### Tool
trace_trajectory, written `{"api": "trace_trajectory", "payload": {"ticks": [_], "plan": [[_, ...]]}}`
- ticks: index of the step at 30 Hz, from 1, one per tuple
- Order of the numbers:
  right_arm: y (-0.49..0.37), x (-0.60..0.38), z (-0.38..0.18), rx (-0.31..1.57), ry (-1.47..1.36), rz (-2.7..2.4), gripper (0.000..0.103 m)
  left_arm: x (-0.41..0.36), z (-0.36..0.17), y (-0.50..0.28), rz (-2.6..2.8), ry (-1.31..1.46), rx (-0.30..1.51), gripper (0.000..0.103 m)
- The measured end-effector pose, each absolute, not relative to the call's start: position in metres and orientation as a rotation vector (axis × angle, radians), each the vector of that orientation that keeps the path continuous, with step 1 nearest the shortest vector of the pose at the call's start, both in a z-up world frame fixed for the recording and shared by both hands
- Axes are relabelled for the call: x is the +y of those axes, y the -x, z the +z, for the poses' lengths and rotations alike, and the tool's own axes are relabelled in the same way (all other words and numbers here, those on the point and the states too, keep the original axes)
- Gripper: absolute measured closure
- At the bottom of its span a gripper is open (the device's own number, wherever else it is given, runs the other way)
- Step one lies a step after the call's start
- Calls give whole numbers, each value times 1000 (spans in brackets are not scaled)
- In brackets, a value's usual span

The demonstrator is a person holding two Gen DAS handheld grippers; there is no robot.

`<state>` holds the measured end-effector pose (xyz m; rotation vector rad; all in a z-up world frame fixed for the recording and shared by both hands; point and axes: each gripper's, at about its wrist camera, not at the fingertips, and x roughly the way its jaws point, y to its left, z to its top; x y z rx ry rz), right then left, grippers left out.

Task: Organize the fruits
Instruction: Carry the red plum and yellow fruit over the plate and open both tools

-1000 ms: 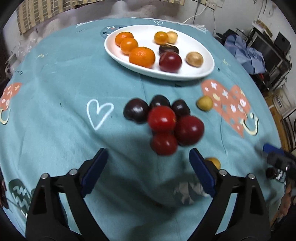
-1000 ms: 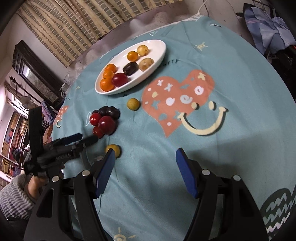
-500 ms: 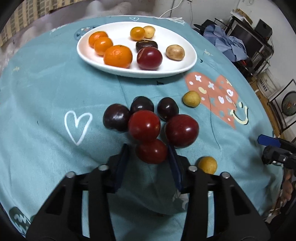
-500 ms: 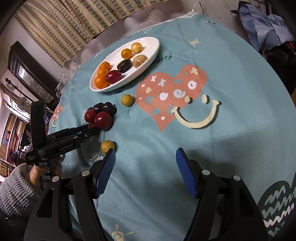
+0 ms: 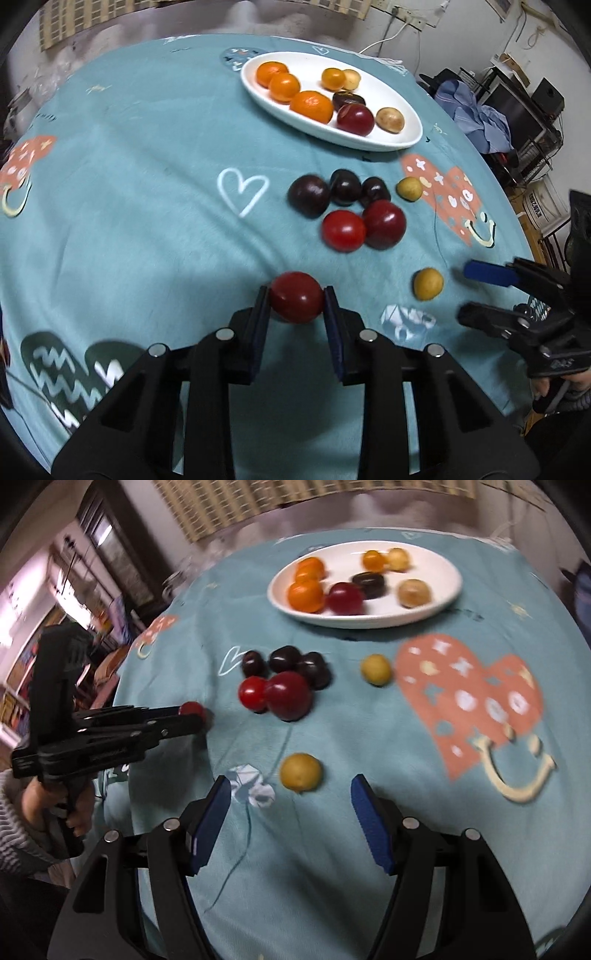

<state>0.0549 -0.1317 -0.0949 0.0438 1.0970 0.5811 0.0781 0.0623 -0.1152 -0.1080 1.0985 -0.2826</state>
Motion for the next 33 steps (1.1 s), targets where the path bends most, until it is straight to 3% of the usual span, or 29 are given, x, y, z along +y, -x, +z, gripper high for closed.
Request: {"api": "trace_trajectory", "payload": {"ticks": [3, 8, 10, 21, 33], "plan": [[-63, -127, -103, 1117, -50, 580, 55, 65, -118, -73, -271, 126, 1110, 74], [-72, -124, -116, 1142, -50, 574, 63, 62, -121, -68, -276, 122, 1119, 74], [-73, -122, -118, 1141, -40, 575, 74, 58, -123, -68, -281, 116, 1130, 74], [-78, -156, -90, 1076, -145, 550, 75, 40, -103, -92, -325, 94, 1090, 73], [-175, -171, -53, 927, -163, 482, 75, -3, -49, -221, -395, 47, 942, 73]]}}
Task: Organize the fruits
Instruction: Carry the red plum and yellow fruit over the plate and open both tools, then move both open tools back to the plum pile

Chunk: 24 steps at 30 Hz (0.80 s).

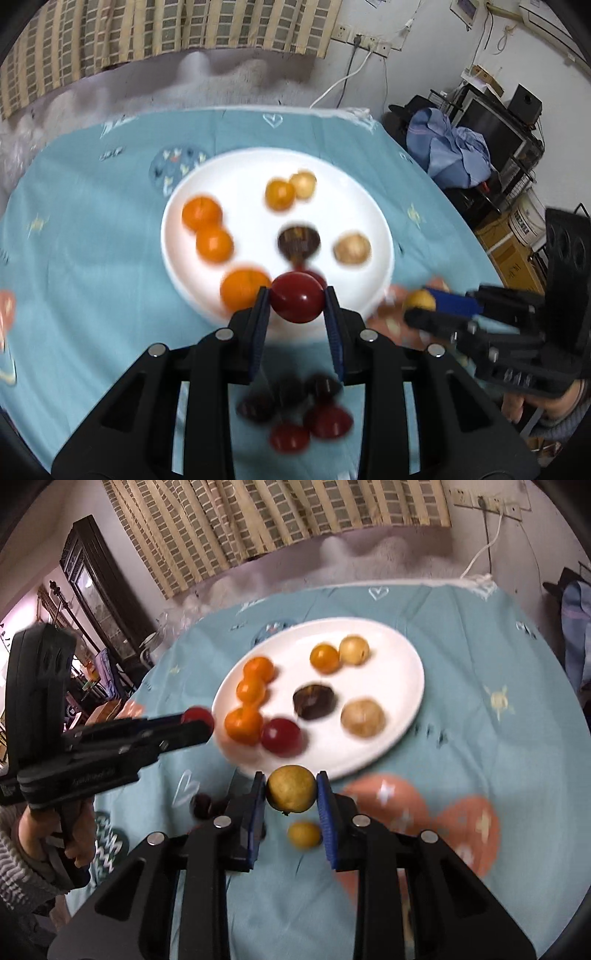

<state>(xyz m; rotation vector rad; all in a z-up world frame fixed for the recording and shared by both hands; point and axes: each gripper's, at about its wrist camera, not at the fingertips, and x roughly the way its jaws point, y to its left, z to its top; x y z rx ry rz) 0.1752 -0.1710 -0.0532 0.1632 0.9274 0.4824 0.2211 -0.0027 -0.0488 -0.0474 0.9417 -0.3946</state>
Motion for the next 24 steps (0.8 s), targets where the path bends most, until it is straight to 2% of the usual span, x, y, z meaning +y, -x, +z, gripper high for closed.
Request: {"api": "trace_trajectory", "payload": {"ticks": [5, 6, 7, 8, 9, 10, 15, 24], "plan": [[-202, -156, -65, 929, -124, 478, 75, -12, -61, -264, -384, 36, 968, 72], [-206, -154, -67, 933, -111, 472, 75, -12, -65, -269, -379, 35, 974, 63], [-210, -152, -70, 943, -97, 455, 70, -11, -67, -271, -366, 37, 976, 54], [-210, -152, -72, 948, -97, 443, 66, -9, -68, -270, -350, 45, 969, 38], [-209, -153, -73, 952, -102, 427, 42, -6, -66, -269, -342, 61, 960, 32], [-204, -157, -70, 921, -117, 410, 38, -3, -66, -266, -337, 73, 956, 31], [-167, -175, -58, 862, -181, 445, 38, 28, -66, -225, -286, 136, 961, 31], [-60, -199, -89, 1027, -286, 462, 38, 55, -101, -109, -246, 148, 1096, 30]]}}
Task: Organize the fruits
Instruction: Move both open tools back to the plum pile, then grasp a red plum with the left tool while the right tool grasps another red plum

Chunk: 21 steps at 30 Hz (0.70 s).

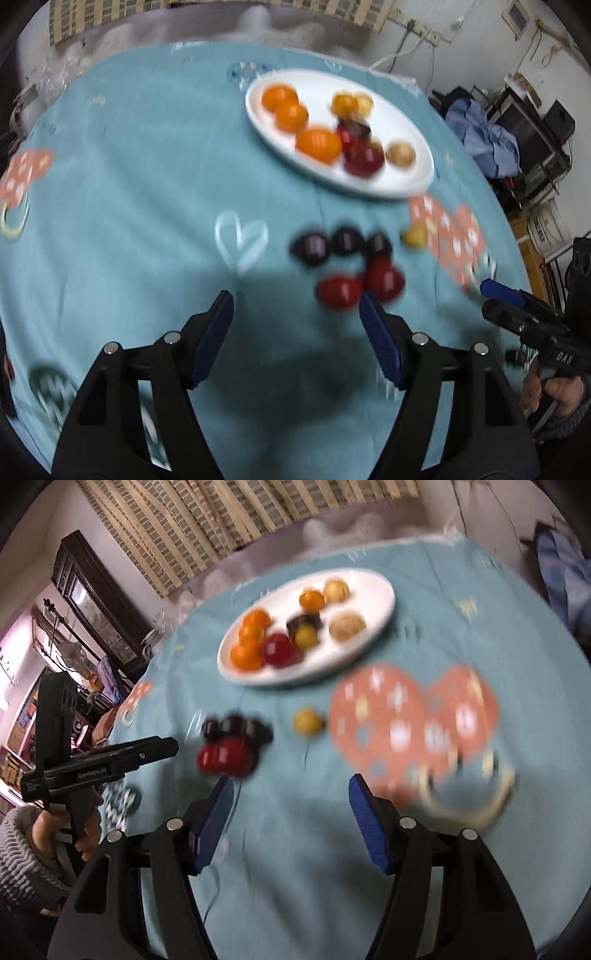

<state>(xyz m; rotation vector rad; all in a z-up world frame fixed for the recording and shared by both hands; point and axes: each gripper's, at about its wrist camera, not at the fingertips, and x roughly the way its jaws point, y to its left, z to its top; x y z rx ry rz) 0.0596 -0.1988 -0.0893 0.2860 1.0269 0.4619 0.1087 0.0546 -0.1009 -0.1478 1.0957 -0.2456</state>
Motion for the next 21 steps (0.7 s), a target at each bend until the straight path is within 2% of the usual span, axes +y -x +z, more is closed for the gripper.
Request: {"api": "trace_trajectory", "payload": {"ticks": [5, 9, 18, 21], "plan": [[-39, -197, -81, 1041, -259, 469, 38, 41, -106, -91, -267, 105, 1094, 29], [-32, -195, -71, 1020, -238, 470, 34, 28, -107, -105, -269, 38, 1085, 29], [-24, -212, -77, 1044, -274, 395, 33, 26, -119, -130, -258, 17, 1100, 29], [-26, -212, -77, 1045, -272, 395, 33, 32, -122, -131, -231, 13, 1101, 18]]}}
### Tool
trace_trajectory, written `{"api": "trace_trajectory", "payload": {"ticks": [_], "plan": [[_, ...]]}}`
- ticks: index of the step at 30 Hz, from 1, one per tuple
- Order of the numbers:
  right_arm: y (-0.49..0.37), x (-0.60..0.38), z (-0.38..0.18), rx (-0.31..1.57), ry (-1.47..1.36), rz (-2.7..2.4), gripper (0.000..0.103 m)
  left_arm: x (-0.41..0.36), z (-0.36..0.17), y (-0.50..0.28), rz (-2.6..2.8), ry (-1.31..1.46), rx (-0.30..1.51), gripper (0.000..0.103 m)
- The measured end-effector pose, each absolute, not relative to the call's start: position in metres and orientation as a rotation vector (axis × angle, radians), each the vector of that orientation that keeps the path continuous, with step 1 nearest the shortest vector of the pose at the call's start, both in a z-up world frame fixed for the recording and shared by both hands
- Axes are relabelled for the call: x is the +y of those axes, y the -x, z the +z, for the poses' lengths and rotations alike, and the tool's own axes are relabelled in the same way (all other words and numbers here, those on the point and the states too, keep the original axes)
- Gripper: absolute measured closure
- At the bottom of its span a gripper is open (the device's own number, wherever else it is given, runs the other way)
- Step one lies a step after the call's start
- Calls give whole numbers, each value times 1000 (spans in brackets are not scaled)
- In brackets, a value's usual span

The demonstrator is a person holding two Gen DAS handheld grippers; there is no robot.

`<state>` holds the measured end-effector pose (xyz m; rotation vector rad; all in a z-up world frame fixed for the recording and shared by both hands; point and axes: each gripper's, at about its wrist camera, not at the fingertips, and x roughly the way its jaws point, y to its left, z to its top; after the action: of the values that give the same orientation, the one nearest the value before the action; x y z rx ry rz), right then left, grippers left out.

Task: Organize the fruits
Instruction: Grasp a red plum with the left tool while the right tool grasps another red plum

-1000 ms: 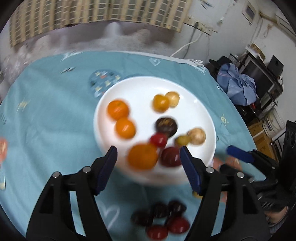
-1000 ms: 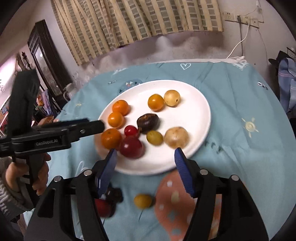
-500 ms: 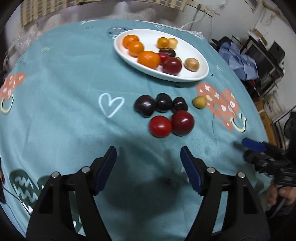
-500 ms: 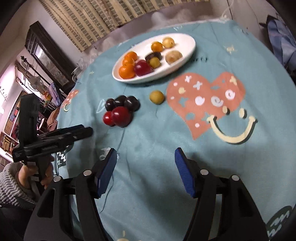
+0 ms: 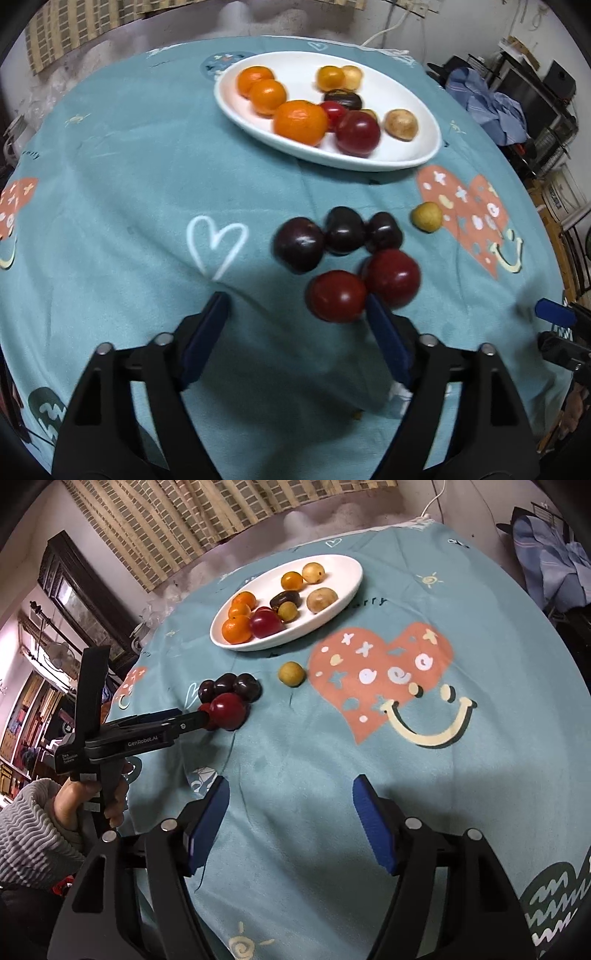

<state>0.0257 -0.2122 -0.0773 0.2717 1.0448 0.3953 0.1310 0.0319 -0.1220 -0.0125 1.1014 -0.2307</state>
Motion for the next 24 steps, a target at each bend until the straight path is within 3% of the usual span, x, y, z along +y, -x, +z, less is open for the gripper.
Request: {"api": "trace_trajectory", "payload": {"ticks": [9, 16, 20, 24], "plan": [[-29, -202, -75, 1049, -250, 433, 33, 96, -108, -101, -143, 147, 1087, 18], [-29, -195, -73, 1057, -229, 459, 33, 52, -91, -106, -265, 92, 1031, 19], [-26, -205, -74, 1054, -258, 430, 33, 27, -99, -118, -326, 52, 1065, 35], [-23, -214, -77, 1058, -293, 401, 33, 18, -108, -123, -347, 41, 1089, 37]]}}
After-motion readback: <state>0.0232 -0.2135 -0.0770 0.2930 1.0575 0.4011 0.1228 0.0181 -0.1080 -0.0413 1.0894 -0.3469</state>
